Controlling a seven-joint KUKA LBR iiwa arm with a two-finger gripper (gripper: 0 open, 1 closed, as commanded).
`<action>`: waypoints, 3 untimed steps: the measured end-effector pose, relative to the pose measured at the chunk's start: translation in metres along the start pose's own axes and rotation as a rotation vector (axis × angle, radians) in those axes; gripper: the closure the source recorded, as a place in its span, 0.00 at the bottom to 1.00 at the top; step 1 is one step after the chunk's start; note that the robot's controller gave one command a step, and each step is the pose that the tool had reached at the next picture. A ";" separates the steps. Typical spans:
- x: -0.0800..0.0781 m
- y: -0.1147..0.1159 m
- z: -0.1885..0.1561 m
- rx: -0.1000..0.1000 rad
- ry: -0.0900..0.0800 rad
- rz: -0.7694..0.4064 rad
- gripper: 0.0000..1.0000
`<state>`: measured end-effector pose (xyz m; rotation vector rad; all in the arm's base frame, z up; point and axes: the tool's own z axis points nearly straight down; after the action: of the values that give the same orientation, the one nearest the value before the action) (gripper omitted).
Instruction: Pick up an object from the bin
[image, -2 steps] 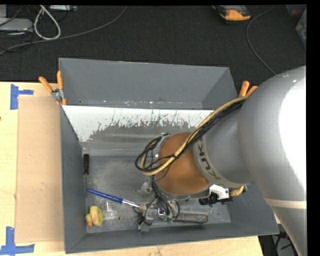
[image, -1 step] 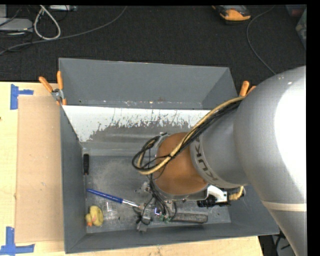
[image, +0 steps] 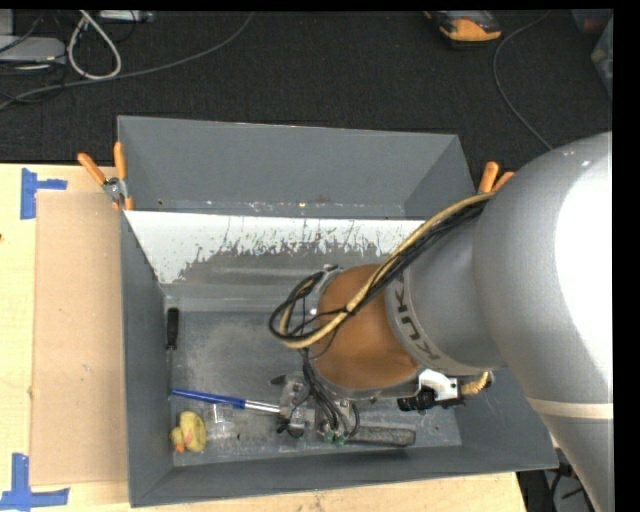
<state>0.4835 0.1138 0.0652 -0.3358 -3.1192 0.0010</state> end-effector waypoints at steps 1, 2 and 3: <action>0.000 0.000 0.000 0.000 0.000 0.001 1.00; 0.002 -0.001 -0.018 0.002 0.005 0.002 1.00; 0.001 -0.001 -0.041 0.000 0.002 0.003 1.00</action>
Offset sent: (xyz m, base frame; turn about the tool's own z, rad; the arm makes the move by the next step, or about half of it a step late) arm -0.0001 0.0000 0.0407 0.0008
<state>0.4826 0.1135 0.1067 -0.3398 -3.1166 0.0010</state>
